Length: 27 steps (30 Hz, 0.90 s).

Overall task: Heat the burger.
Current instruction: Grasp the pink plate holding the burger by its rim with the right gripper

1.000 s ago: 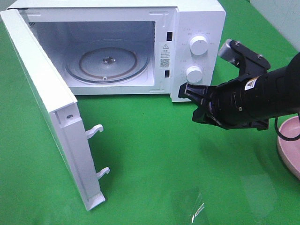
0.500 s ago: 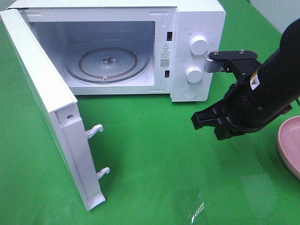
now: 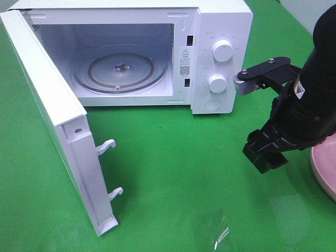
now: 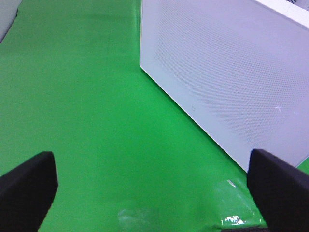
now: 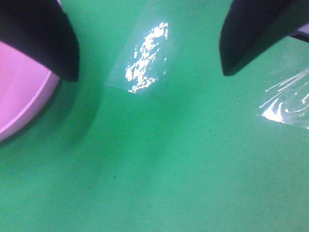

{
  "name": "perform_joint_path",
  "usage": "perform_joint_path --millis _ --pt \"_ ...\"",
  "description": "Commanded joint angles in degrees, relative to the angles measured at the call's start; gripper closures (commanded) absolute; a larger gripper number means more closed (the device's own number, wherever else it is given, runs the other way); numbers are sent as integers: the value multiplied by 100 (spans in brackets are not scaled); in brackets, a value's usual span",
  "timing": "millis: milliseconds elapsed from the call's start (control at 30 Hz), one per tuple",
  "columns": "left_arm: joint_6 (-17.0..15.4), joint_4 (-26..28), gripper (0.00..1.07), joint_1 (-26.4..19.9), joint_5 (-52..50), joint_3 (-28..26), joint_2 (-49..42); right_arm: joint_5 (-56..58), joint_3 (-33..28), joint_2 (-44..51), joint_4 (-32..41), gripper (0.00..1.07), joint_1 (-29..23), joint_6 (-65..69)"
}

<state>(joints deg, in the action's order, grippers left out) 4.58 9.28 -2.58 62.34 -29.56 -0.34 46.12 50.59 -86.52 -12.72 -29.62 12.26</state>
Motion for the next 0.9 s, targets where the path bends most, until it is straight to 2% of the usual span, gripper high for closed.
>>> perform_joint_path --millis 33,467,533,633,900 --pt "17 23 6 11 -97 0 -86 -11 17 46 -155 16 23 -126" --pt "17 23 6 11 -97 0 -86 6 17 46 -304 22 848 -155" --pt "17 23 6 11 -97 0 -86 11 11 46 -304 26 1186 -189" --pt "17 23 6 11 -97 0 -86 11 -11 46 -304 27 1352 -195" --pt "17 23 6 11 -97 0 -86 -218 -338 46 -355 29 1965 -235"
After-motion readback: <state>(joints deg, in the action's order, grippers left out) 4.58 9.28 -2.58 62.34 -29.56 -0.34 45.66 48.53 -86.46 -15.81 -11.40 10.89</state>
